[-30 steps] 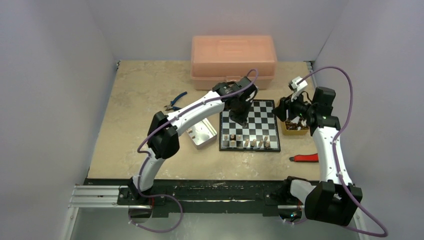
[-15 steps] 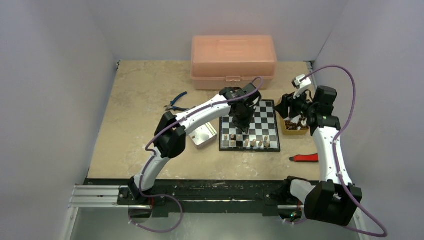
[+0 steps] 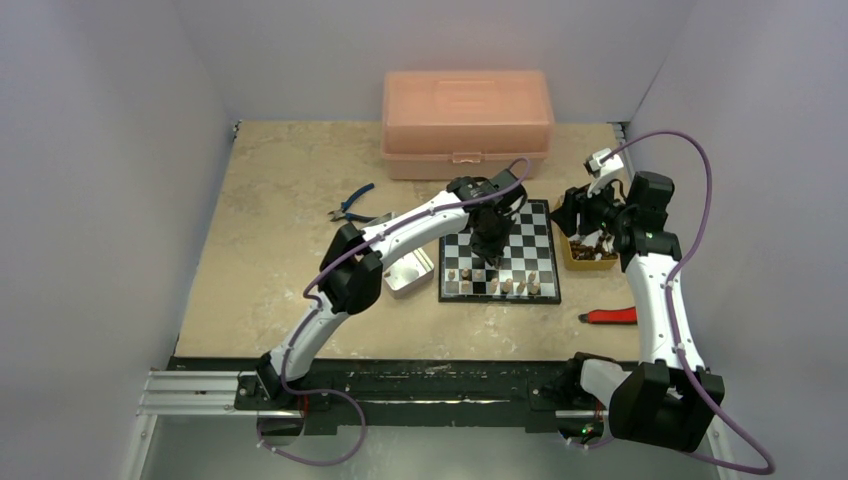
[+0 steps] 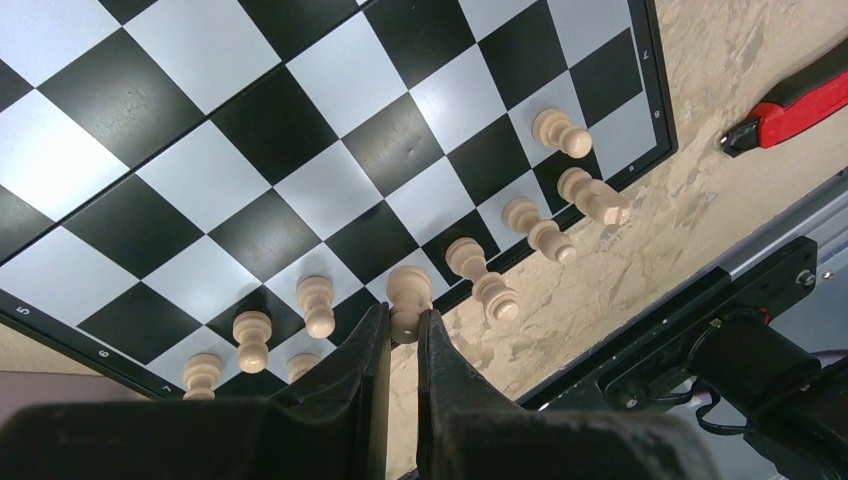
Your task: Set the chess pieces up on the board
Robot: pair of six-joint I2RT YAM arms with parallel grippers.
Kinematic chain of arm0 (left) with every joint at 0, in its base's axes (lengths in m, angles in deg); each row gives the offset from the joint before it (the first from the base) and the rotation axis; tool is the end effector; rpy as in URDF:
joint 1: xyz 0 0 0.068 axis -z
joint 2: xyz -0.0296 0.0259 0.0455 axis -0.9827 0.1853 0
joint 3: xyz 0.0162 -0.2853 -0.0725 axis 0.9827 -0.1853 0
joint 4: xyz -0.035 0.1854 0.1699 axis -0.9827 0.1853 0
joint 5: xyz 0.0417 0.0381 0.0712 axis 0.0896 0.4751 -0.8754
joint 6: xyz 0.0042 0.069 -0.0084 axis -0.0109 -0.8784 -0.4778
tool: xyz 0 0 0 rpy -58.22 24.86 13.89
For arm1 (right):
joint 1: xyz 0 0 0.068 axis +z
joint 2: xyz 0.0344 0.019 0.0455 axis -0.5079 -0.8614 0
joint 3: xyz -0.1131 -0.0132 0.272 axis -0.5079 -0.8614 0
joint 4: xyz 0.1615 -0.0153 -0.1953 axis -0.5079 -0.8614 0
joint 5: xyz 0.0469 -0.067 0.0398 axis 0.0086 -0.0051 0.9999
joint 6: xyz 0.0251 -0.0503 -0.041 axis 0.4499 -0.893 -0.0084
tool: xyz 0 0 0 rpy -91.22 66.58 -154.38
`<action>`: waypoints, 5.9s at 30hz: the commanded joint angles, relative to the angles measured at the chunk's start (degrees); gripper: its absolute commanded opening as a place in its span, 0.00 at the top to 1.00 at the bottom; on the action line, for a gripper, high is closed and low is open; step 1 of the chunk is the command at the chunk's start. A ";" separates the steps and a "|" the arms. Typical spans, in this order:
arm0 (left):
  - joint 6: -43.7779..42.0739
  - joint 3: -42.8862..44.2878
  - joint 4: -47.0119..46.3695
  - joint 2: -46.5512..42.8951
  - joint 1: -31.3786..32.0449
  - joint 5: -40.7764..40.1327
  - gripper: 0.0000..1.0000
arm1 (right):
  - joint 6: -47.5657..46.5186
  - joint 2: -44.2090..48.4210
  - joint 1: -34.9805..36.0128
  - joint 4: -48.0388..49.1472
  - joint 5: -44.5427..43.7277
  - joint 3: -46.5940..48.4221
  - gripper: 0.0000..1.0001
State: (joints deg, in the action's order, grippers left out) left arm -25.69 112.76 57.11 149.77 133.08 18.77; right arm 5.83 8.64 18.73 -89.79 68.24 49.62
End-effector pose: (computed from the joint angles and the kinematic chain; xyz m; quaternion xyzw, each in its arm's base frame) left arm 0.2995 -0.4253 0.2279 0.2110 0.9500 -0.2071 0.1006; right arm 0.2363 -0.0158 0.3272 -0.1873 0.8254 0.1426 0.5132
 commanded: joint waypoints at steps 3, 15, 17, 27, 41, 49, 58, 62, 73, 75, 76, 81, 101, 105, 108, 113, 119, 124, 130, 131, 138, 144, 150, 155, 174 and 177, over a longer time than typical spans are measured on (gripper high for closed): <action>-0.29 3.32 0.46 1.27 0.30 -0.91 0.99 | 0.71 1.38 -0.34 1.36 0.37 -0.21 0.41; -0.68 3.46 1.39 3.00 0.30 -2.18 0.98 | 0.61 1.30 -0.34 1.34 0.18 -0.21 0.41; -0.69 3.48 1.48 3.20 0.30 -2.30 0.99 | 0.63 1.30 -0.34 1.34 0.09 -0.21 0.41; -0.78 3.59 1.48 4.10 0.32 -2.22 0.98 | 0.49 1.30 -0.34 1.25 0.18 -0.21 0.41; -0.60 3.98 1.69 5.45 0.30 -1.50 0.96 | 0.54 1.30 -0.34 1.29 0.18 -0.21 0.41; -0.59 4.01 1.83 5.58 0.27 -1.49 0.94 | 0.50 1.39 -0.33 1.27 0.18 -0.21 0.41; -0.64 3.97 2.28 5.76 0.30 -1.41 0.89 | 0.55 1.39 -0.29 1.35 0.18 -0.30 0.41; -0.60 4.03 2.19 5.48 0.30 -1.41 0.87 | 0.50 1.39 -0.34 1.34 0.17 -0.31 0.40; -0.33 4.15 1.95 5.30 0.29 -0.50 0.83 | 0.49 1.48 -0.29 1.42 0.09 -0.38 0.41; -0.38 4.16 1.91 5.22 0.28 -0.29 0.82 | 0.51 1.48 -0.34 1.45 0.09 -0.38 0.40; -0.36 4.16 1.86 5.21 0.27 -0.23 0.82 | 0.57 1.48 -0.34 1.45 0.05 -0.38 0.40; -0.24 4.16 1.76 5.14 0.26 0.07 0.81 | 0.53 1.48 -0.34 1.49 -0.09 -0.39 0.40; 0.20 4.08 1.40 4.44 0.21 1.79 0.78 | 0.57 1.65 -0.32 1.56 -0.17 -0.47 0.40; 0.22 4.01 1.45 4.44 0.21 1.75 0.78 | 0.51 1.66 -0.33 1.56 -0.17 -0.46 0.40; 0.28 4.03 1.40 4.23 0.17 1.57 0.78 | 0.51 1.68 -0.34 1.51 -0.26 -0.47 0.40; 0.50 4.08 1.35 3.71 -0.13 1.23 0.74 | 0.35 1.72 -0.34 1.54 -0.26 -0.52 0.40; 0.47 4.08 1.07 1.90 -0.58 1.19 0.70 | 0.28 1.71 -0.33 1.49 -0.17 -0.56 0.40; 0.16 3.84 0.26 -0.41 -0.75 0.74 0.67 | 0.07 1.71 -0.34 1.50 -0.18 -0.60 0.40; -0.64 3.84 -0.75 -3.68 -1.49 0.61 0.63 | -0.10 1.74 -0.34 1.45 -0.03 -0.65 0.39; -0.86 3.77 -0.86 -4.28 -1.59 0.47 0.63 | -0.14 1.74 -0.34 1.42 0.04 -0.65 0.39; -4.17 -3.62 -5.37 -13.54 -2.68 -1.72 0.55 | -2.58 2.13 -0.32 0.24 2.98 -0.24 0.39; -7.88 -20.37 -15.82 -29.21 -4.12 -5.85 0.40 | -7.42 3.25 -0.93 -2.67 8.81 0.22 0.39; -12.56 -34.79 -19.26 -45.02 -5.46 -13.15 0.25 | -11.85 4.67 -1.41 -6.44 13.67 1.59 0.39; -14.00 -44.21 -17.59 -56.65 -9.82 -13.63 0.16 | -13.13 6.25 -1.45 -9.67 12.51 4.33 0.37; -22.25 -67.80 -16.81 -91.78 -26.47 -17.57 0.00 | 7.16 7.19 -4.10 -13.73 3.44 20.64 0.01; -22.41 -71.47 -18.75 -94.66 -26.43 -18.44 0.00 | 10.59 11.03 -5.51 -10.33 3.14 17.67 0.01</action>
State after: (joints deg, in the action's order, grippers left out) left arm -45.87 45.20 41.81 57.89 107.02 2.20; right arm 8.91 15.68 14.84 -103.05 71.02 68.83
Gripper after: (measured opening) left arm 0.998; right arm 0.987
